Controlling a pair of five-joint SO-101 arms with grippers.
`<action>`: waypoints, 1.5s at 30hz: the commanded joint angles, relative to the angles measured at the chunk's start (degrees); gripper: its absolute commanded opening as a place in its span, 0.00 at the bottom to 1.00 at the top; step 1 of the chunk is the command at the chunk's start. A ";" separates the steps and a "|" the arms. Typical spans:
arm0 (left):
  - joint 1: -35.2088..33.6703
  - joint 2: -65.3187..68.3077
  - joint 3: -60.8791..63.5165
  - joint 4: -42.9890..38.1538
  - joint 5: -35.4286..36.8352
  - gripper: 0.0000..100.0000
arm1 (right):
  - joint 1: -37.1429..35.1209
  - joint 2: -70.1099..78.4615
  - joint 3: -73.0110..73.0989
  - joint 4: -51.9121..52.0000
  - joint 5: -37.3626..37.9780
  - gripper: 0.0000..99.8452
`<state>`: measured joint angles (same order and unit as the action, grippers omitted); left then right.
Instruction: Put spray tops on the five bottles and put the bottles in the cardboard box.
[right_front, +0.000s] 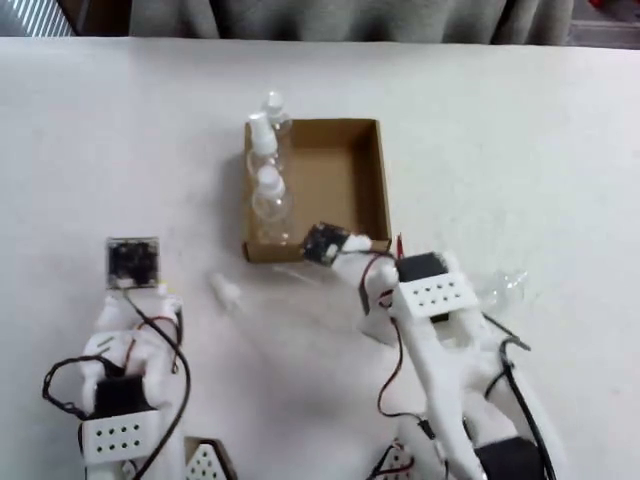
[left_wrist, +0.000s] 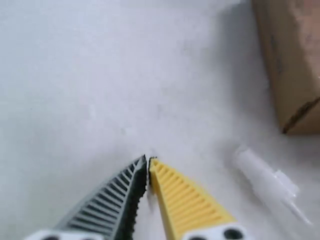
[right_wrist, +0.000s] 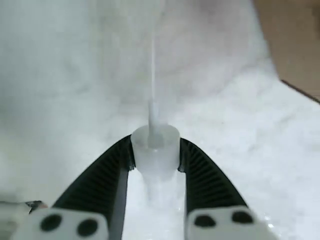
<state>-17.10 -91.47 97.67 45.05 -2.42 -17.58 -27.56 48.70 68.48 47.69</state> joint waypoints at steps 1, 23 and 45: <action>-4.88 -0.31 -4.57 -0.79 4.48 0.02 | -4.35 -7.25 -8.88 10.42 0.62 0.02; -17.45 24.57 -35.25 11.16 -1.14 0.02 | -33.54 5.32 -14.07 15.16 30.59 0.02; -11.12 38.99 -40.09 5.54 -12.31 0.02 | -13.32 4.62 -24.88 24.84 12.40 0.29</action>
<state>-31.60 -52.70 60.92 50.42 -11.38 -37.27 -17.19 24.97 90.64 61.93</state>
